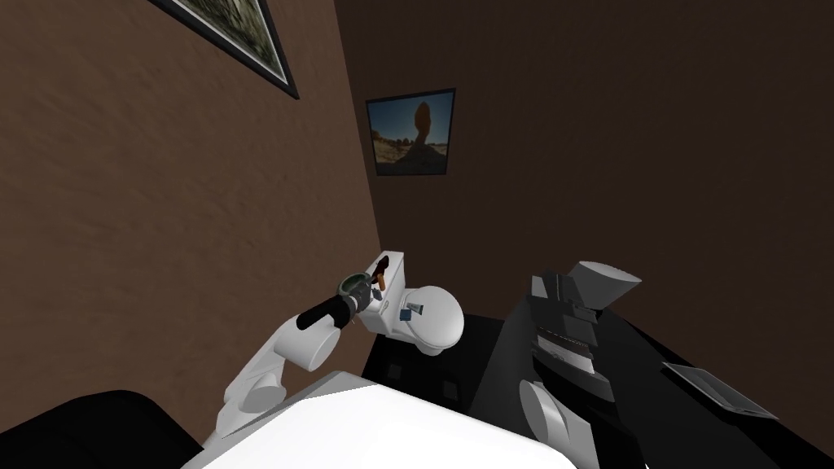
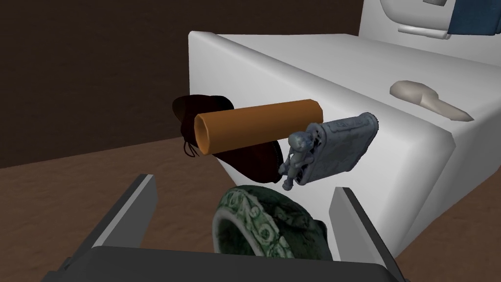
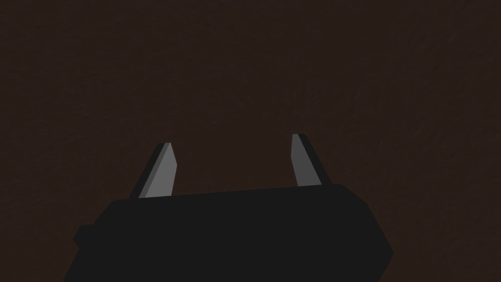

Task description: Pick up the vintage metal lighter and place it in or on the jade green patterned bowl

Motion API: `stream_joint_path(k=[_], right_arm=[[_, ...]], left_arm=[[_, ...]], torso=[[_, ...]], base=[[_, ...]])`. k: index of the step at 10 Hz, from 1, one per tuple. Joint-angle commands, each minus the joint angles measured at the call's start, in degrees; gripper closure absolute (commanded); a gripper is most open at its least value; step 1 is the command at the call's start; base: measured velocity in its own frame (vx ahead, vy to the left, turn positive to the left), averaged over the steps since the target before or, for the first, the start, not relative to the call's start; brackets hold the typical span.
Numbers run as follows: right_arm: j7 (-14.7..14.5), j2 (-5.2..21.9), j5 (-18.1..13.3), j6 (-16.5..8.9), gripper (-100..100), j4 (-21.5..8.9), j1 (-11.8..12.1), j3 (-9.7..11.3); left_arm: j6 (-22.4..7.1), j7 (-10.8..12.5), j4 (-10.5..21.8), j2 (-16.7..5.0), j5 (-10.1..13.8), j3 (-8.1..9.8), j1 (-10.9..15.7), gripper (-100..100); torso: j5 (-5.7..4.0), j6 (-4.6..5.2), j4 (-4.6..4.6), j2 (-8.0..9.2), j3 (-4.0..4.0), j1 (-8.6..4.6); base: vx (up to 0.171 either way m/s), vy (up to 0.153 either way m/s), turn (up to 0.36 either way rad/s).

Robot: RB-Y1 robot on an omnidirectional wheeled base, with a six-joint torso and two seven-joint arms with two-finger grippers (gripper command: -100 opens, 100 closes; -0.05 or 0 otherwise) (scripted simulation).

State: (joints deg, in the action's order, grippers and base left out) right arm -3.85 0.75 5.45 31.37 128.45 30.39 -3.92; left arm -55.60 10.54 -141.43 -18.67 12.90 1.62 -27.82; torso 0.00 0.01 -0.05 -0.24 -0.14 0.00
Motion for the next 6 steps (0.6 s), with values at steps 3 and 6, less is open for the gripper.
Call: stream_joint_path(k=[3,6], right_arm=[[0.0,0.0,0.0,0.0,0,0.0,0.0,0.0],[0.0,0.0,0.0,0.0,0,0.0,0.0,0.0]], left_arm=[[-5.55,-0.06,0.39,-1.4,1.56,-0.16,1.09,-100],[-9.97,-0.08,0.85,-2.53,2.61,-0.29,1.76,-100]], torso=[[0.0,-0.01,0.0,0.02,0.01,0.02],[0.0,0.0,0.0,0.01,0.0,0.01]], base=[[0.056,0.006,-0.012],[0.055,0.003,-0.012]])
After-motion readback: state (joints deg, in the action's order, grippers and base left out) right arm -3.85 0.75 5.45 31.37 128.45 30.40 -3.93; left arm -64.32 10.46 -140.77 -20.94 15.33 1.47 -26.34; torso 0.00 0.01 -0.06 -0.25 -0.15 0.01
